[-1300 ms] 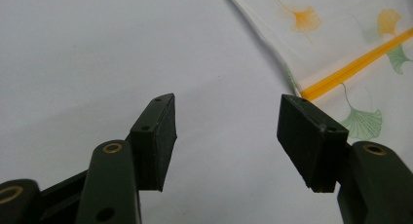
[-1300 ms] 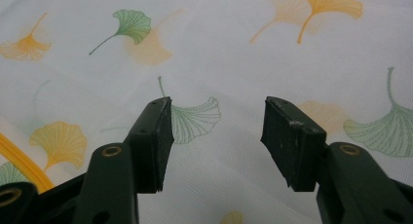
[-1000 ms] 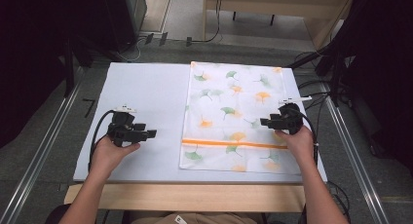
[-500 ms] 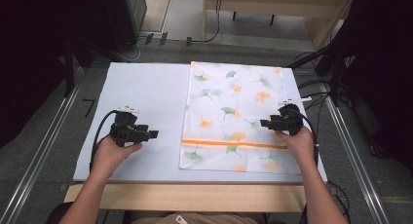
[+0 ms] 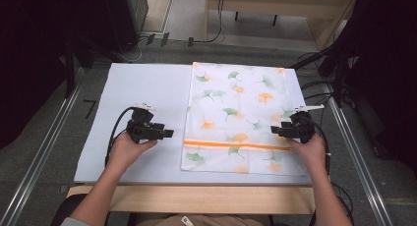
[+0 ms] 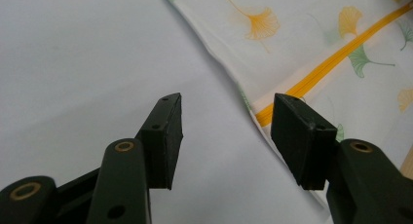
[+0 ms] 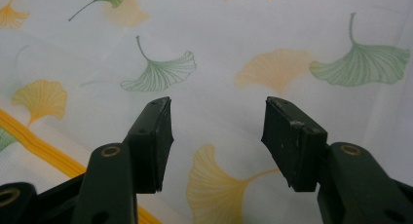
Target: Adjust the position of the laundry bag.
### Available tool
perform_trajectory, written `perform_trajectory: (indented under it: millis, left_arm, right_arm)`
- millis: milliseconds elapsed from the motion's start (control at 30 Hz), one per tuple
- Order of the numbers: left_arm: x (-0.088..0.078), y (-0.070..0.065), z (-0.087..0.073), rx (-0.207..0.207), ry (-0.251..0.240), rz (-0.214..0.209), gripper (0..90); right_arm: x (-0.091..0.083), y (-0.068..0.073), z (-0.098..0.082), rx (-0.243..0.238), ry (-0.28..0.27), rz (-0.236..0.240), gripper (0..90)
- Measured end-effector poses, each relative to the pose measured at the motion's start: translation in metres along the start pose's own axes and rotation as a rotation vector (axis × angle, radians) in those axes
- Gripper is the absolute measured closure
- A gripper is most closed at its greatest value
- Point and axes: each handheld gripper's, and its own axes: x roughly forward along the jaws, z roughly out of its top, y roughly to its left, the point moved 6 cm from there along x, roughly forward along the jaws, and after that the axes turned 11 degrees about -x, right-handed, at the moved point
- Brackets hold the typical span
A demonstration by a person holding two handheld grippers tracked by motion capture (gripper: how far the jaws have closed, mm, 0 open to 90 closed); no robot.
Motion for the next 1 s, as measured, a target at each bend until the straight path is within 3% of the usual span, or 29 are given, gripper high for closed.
perform_trajectory:
  millis: [100,433,1000]
  left_arm:
    - [0.009,-0.004,0.004,0.015,0.015,0.015,45.6]
    - [0.026,-0.011,0.008,0.044,0.053,-0.01,44.5]
    - [0.053,-0.009,0.014,0.044,0.065,0.009,43.5]
  right_arm:
    - [-0.006,-0.003,-0.008,0.013,0.0,-0.01,46.0]
    - [-0.015,-0.008,-0.02,0.04,0.003,-0.034,46.0]
    - [-0.023,-0.02,-0.035,0.067,0.018,-0.079,45.8]
